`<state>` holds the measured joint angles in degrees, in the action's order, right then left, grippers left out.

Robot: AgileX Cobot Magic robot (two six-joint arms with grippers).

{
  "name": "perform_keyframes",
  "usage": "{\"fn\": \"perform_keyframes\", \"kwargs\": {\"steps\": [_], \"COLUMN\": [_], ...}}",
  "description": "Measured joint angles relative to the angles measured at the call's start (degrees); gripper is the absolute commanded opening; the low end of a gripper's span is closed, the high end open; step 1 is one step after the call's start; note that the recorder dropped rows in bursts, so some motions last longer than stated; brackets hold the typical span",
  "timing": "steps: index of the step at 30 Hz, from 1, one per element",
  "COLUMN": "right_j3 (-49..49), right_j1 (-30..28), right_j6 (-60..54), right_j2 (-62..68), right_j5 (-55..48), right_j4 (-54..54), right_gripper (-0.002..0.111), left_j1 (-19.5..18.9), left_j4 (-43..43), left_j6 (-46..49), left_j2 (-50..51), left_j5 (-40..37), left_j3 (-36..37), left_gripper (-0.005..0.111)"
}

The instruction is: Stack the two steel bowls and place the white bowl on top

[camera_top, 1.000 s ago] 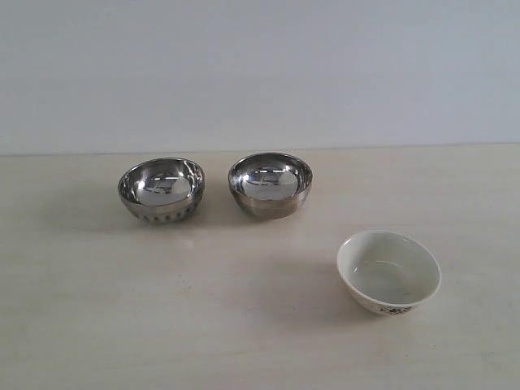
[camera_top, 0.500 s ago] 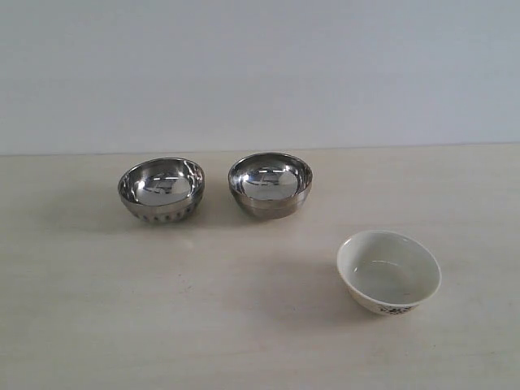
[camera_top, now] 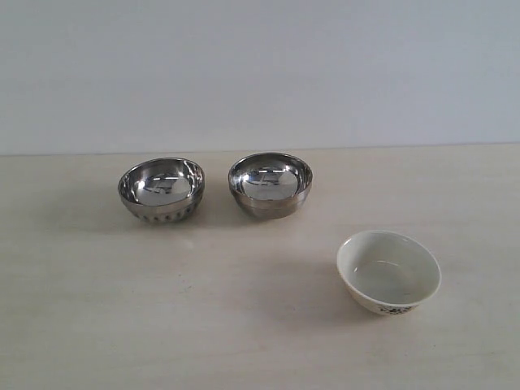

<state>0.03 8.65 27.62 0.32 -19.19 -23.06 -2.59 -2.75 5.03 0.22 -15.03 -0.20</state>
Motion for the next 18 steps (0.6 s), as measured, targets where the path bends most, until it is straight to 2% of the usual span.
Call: {"fn": "perform_keyframes", "kwargs": {"steps": [6,12,18], "right_j3": [0.0,-0.1,-5.7], "right_j1": [0.0,0.0,0.0], "right_j6": [-0.2,-8.9,-15.7], "right_j2": [0.0,0.0,1.3], "right_j5": [4.0,7.7,12.2], "right_j4": [-3.2,-8.5,-9.5], "right_gripper": [0.0,0.0,0.0], "left_j1": [0.0,0.0,0.0], "left_j4": [0.0,0.0,0.0], "left_j6": [0.0,0.0,0.0], "left_j2": [0.0,0.0,0.0], "left_j5": [0.0,0.0,0.0], "left_j3": [0.0,0.0,0.0], "left_gripper": [0.004,0.004,0.004]}}
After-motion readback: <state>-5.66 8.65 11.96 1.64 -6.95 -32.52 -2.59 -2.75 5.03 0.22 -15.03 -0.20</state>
